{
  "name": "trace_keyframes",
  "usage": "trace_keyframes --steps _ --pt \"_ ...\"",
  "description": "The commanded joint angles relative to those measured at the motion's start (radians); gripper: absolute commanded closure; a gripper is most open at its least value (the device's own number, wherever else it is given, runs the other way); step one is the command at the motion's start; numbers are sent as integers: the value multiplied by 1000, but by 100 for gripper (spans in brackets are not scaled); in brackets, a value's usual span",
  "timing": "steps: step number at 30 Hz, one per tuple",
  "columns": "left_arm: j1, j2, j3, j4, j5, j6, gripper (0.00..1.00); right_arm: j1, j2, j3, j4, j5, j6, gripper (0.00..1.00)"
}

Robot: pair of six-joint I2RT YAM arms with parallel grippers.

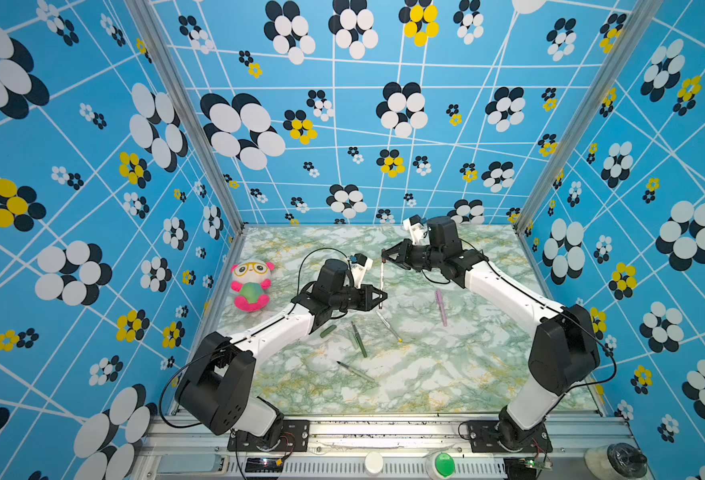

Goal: Insert the pens into the pen caps
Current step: 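Push the red cap onto the marker tip with the right gripper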

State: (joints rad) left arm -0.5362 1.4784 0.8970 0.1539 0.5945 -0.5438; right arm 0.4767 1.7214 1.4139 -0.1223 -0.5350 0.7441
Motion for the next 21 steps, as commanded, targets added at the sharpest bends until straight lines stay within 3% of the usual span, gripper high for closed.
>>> trace_keyframes --steps 1,21 --pt "8 0 -13 24 5 -12 100 14 -23 5 2 1 6 100" --pt "8 -9 -25 29 13 -10 100 14 -6 24 27 23 41 100"
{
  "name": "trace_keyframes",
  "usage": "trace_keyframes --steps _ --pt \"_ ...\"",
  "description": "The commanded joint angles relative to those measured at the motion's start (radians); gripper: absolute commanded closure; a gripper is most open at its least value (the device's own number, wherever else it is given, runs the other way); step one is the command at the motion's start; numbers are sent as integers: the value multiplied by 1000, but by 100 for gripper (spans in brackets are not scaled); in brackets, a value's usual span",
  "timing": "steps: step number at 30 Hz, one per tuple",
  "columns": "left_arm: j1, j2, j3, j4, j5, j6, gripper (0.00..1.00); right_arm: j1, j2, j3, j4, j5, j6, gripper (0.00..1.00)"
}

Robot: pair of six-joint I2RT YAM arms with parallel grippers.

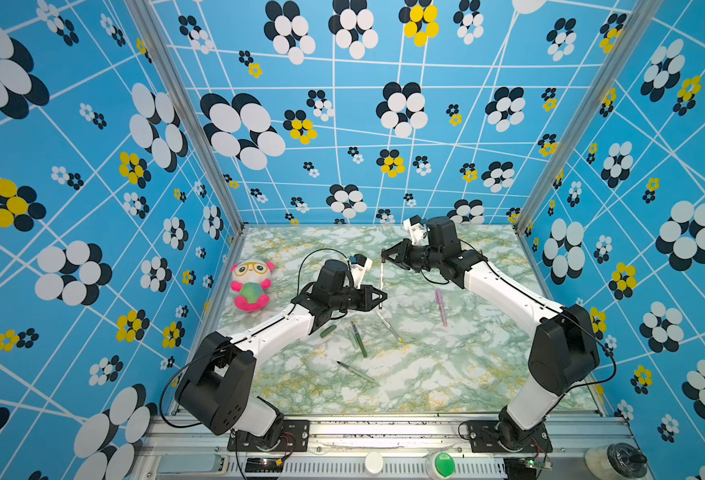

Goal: Insert the pens into the pen caps
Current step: 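Push the red cap onto the marker tip with the right gripper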

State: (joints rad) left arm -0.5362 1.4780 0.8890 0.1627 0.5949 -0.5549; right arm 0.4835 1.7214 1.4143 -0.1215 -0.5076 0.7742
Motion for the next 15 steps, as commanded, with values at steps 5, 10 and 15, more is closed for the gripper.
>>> trace_keyframes --steps 5,10,15 --pt "9 -10 -18 20 10 3 100 7 -5 25 29 -9 16 100" --pt "9 -8 -18 21 10 2 100 7 -5 25 31 -11 19 100" --pt "8 -7 -18 20 9 2 100 7 -3 22 32 -18 20 100"
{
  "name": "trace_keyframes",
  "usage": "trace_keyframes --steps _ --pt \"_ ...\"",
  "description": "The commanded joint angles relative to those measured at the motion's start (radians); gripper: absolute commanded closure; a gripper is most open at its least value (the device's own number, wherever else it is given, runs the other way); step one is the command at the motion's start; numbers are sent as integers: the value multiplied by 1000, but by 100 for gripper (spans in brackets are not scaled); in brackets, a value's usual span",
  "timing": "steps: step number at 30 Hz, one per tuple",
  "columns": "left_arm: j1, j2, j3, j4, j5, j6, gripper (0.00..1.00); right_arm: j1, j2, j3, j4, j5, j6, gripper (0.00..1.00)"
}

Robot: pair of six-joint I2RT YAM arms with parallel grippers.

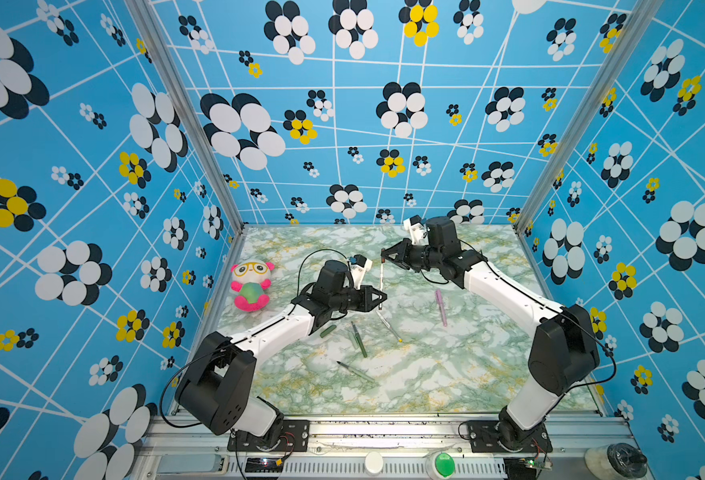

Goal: Insert the pens into the pen caps
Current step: 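Push the red cap onto the marker tip with the right gripper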

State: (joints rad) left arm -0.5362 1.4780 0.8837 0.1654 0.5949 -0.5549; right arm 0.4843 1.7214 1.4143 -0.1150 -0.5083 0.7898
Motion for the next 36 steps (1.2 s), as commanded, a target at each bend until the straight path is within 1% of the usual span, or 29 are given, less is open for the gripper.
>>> trace_keyframes --steps 1,10,18,21,26,32,36 --pt "8 -7 -10 17 9 2 100 7 -3 23 25 -20 3 100" --pt "10 -6 -7 17 6 0 100 19 -3 15 -6 -39 -38 100" --pt "14 -16 -8 15 -6 1 100 33 -23 -1 -52 8 -106 100" --pt "15 -17 -8 14 -7 -2 100 33 -26 -3 -55 9 -119 100" --pt "16 -26 -8 20 -20 -5 100 38 -38 -26 -33 -7 -142 100" --pt "19 -35 -1 55 -30 -16 100 43 -61 -93 23 -39 -150 100" --pt "27 -46 13 78 -41 -18 100 49 -82 -125 20 -41 -184 100"
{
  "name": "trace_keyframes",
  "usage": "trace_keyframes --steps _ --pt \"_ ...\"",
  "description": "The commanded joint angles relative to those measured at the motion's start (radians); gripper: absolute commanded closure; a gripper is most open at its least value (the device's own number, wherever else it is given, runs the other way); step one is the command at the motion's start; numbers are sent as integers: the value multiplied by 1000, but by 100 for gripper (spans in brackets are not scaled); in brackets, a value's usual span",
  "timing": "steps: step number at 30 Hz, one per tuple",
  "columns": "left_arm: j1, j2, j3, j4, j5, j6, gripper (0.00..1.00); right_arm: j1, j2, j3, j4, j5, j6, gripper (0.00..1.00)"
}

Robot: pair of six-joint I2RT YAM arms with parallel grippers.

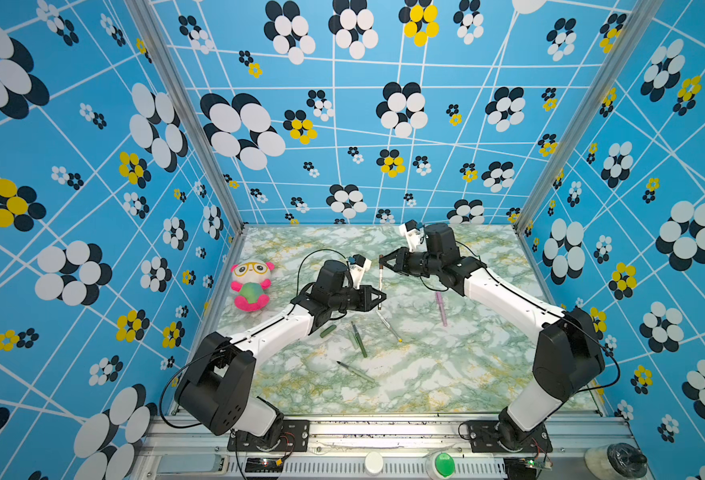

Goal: Insert the pens into the pen caps
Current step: 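Push the red cap onto the marker tip with the right gripper, then press the red cap down onto the marker while the left gripper holds it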

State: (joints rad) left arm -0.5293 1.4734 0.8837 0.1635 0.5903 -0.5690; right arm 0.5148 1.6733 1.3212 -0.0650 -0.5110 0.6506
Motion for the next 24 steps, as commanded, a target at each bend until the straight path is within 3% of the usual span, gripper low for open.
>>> trace_keyframes --steps 1,17,24 --pt "21 -42 19 84 -39 -2 100 20 -37 -38 -32 -36 -55 100" --pt "39 7 217 131 -76 109 100 46 -3 -59 -81 -54 -61 100" --pt "85 29 284 286 -108 80 100 58 5 -82 -94 -52 -66 100"
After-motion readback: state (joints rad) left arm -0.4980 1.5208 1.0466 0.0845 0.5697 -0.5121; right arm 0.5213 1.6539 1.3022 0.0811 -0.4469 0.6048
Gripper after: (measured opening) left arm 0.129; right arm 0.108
